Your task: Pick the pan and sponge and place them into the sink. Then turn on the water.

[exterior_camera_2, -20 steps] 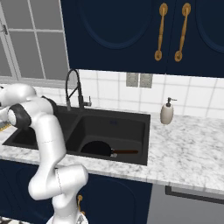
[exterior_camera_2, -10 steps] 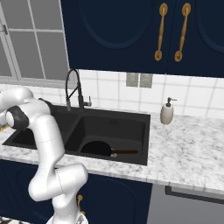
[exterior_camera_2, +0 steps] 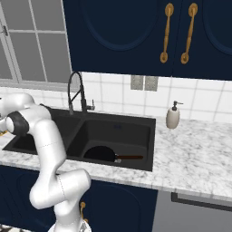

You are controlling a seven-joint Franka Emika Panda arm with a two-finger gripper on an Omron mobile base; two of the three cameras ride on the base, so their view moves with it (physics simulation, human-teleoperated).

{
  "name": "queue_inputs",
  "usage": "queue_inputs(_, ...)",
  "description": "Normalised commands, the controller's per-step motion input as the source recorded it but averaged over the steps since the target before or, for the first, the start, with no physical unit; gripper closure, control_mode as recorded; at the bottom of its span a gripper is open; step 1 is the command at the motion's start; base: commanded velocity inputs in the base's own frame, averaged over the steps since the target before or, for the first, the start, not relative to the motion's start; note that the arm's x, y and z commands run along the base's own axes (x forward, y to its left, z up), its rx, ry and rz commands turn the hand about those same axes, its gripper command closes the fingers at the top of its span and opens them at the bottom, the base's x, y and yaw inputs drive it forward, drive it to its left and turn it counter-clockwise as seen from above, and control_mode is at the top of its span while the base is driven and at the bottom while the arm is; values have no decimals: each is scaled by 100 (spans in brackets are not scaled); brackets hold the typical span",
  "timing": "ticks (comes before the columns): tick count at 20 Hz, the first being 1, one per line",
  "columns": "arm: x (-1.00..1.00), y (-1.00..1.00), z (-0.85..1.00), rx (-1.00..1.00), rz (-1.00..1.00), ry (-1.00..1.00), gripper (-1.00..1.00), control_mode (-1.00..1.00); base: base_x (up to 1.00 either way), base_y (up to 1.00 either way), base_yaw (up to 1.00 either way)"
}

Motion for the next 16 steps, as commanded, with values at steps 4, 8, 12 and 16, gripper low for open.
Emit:
queue_inputs(4, 21, 22, -4, 1, 0, 0, -100, -100, 0, 0, 0)
queue_inputs(8, 23, 23, -10, 0, 0, 0, -100, -100, 0, 0, 0)
queue_inputs(12, 21, 26, -12, 0, 0, 1, -100, -100, 0, 0, 0)
queue_inputs(16, 18, 24, -19, 0, 0, 5, -100, -100, 0, 0, 0)
